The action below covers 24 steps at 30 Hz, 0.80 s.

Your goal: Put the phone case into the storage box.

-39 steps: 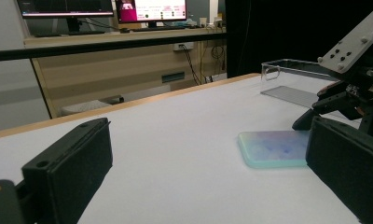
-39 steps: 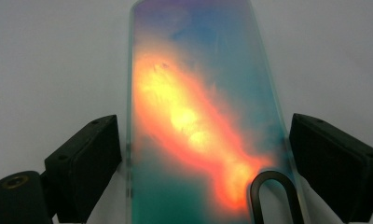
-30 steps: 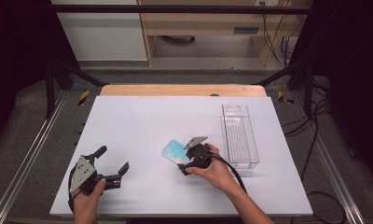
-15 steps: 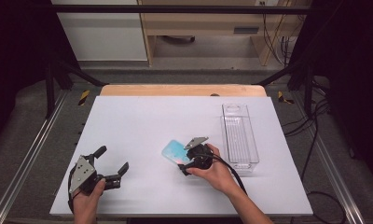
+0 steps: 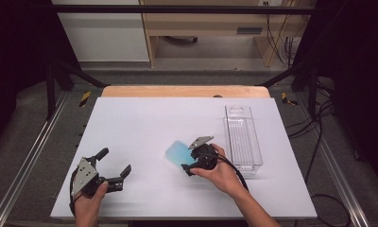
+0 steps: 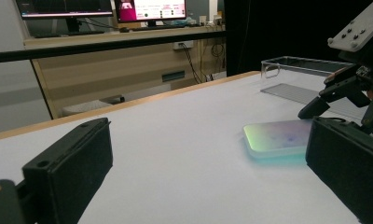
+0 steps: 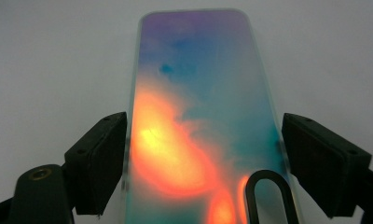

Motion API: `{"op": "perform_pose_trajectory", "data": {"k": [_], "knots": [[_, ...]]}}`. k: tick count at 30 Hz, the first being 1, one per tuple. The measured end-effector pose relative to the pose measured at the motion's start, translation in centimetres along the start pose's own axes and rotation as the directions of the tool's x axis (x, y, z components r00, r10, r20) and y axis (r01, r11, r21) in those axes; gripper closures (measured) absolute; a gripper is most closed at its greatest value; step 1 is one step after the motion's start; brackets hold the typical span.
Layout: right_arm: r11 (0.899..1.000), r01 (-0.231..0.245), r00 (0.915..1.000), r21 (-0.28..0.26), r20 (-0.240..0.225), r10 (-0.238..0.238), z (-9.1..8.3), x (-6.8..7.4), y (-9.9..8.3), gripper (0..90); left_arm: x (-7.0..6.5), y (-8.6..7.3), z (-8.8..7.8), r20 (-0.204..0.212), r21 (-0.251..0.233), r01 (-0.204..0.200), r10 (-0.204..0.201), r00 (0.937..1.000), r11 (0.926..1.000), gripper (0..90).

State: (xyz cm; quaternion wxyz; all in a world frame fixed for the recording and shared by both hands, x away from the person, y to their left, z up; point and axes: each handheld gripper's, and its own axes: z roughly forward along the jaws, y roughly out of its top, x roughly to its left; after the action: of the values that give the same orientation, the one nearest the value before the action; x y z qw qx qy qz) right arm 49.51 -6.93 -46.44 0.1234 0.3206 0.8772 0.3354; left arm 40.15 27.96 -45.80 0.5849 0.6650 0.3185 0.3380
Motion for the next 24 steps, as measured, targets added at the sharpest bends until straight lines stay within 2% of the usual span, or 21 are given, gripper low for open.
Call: {"op": "perform_pose_trajectory", "data": {"k": [7,15,16,19,22,24], "knots": [[1.0,-0.008,0.9998,-0.002,-0.02,0.008,-1.1,0.0,0.9,17.6,-0.6,0.3,0.3,0.014,0.017,-0.035,0.035,0.9993,0.9992,0.1],[1.0,-0.002,0.9997,0.011,-0.025,0.002,-3.3,-0.1,2.3,17.6,-1.5,1.0,0.9,0.028,0.025,-0.077,0.076,0.9967,0.9967,0.2],[1.0,0.006,0.9997,0.021,-0.025,-0.006,-4.0,-0.2,2.8,17.6,-1.7,1.2,1.1,0.029,0.026,-0.094,0.093,0.9953,0.9953,0.3],[1.0,0.011,0.9996,0.022,-0.028,-0.01,-4.5,-0.4,3.2,17.6,-2.1,1.9,1.6,0.034,0.02,-0.119,0.118,0.9924,0.9927,0.3],[1.0,0.01,0.9995,0.028,-0.032,-0.009,-5.2,-0.7,3.9,17.6,-2.3,2.9,2.3,0.045,0.018,-0.157,0.156,0.9867,0.9874,0.4],[0.999,0.012,0.9994,0.037,-0.034,-0.011,-5.8,-1.2,4.6,17.6,-2.4,3.6,3.0,0.053,0.024,-0.197,0.195,0.9794,0.9802,0.6]]}}
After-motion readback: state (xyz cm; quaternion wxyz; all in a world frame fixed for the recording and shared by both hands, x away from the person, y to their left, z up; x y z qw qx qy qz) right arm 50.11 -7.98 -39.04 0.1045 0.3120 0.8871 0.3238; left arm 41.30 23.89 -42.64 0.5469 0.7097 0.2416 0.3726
